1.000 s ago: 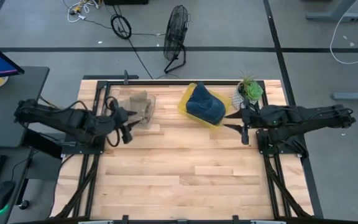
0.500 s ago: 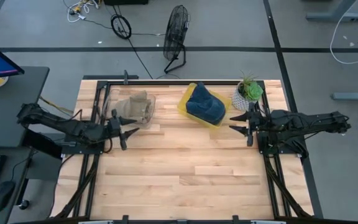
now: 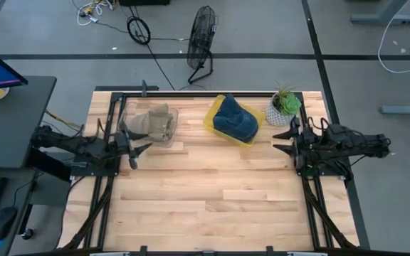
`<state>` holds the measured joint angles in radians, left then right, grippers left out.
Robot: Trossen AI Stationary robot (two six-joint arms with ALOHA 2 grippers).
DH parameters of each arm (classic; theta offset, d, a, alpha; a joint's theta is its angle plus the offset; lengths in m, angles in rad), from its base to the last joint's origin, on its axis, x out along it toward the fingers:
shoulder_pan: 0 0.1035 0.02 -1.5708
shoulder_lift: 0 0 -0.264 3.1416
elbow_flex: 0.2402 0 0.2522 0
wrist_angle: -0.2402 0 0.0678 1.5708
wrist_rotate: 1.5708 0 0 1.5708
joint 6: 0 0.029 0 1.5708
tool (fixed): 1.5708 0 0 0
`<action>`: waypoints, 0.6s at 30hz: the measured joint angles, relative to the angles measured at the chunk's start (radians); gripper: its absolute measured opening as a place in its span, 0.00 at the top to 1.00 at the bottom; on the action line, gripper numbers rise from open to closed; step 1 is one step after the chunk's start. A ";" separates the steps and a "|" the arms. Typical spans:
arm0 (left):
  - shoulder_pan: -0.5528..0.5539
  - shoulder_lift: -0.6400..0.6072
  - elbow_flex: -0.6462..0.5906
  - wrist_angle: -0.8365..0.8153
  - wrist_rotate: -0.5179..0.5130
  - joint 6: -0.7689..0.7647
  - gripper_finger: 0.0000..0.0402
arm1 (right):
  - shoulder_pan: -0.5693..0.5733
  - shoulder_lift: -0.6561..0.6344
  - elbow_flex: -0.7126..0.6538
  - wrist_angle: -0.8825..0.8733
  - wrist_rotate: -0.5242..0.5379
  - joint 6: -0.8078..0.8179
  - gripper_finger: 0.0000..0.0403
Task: Pick & Place hat
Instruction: Return to Home Position
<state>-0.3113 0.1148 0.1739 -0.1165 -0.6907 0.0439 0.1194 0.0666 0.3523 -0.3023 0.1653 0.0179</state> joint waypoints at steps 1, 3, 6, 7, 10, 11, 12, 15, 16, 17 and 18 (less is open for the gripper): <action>0.000 -0.014 -0.026 0.003 0.010 -0.017 0.56 | 0.000 -0.011 -0.020 0.010 -0.001 0.005 0.60; 0.000 -0.029 -0.083 0.025 0.018 -0.040 0.56 | 0.000 -0.029 -0.057 0.038 -0.001 0.009 0.60; 0.001 -0.038 -0.145 0.143 0.022 -0.036 0.56 | 0.000 -0.046 -0.109 0.114 -0.001 0.009 0.60; 0.000 -0.037 -0.154 0.175 0.021 -0.013 0.56 | 0.000 -0.050 -0.124 0.130 -0.001 0.009 0.60; 0.000 -0.034 -0.159 0.235 0.027 0.118 0.56 | 0.000 -0.066 -0.160 0.141 -0.025 0.018 0.60; 0.001 -0.039 -0.159 0.268 0.028 0.159 0.56 | 0.000 -0.066 -0.172 0.152 -0.040 0.026 0.60; 0.001 -0.043 -0.156 0.292 0.028 0.184 0.56 | 0.000 -0.066 -0.184 0.160 -0.055 0.029 0.60; 0.001 -0.052 -0.162 0.269 0.039 0.195 0.56 | 0.000 -0.066 -0.202 0.193 -0.092 0.028 0.60; 0.001 -0.051 -0.164 0.267 0.060 0.187 0.56 | 0.000 -0.067 -0.207 0.202 -0.097 0.028 0.60; 0.001 -0.052 -0.164 0.252 0.087 0.170 0.56 | 0.000 -0.066 -0.211 0.210 -0.100 0.027 0.60; 0.001 -0.052 -0.164 0.230 0.111 0.146 0.56 | 0.000 -0.066 -0.218 0.213 -0.104 0.027 0.60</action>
<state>-0.3107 0.0626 0.0097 0.1139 -0.5798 0.1899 0.1193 0.0002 0.1346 -0.0895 0.0613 0.0452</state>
